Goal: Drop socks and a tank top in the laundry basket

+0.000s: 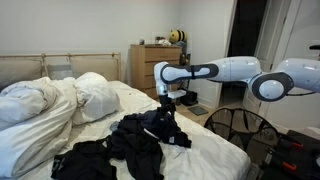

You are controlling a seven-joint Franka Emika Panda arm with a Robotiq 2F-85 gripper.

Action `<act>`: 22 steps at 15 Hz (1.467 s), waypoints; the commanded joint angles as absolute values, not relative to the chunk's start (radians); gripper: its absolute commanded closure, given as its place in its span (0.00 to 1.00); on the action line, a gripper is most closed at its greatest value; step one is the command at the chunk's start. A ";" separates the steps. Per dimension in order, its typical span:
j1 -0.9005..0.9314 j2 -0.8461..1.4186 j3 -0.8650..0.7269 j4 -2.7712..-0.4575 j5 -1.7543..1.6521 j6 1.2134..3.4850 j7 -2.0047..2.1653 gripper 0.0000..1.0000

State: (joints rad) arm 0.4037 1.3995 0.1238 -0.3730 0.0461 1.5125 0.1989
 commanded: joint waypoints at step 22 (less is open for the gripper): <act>0.385 1.468 0.118 -0.348 0.058 1.564 0.208 0.66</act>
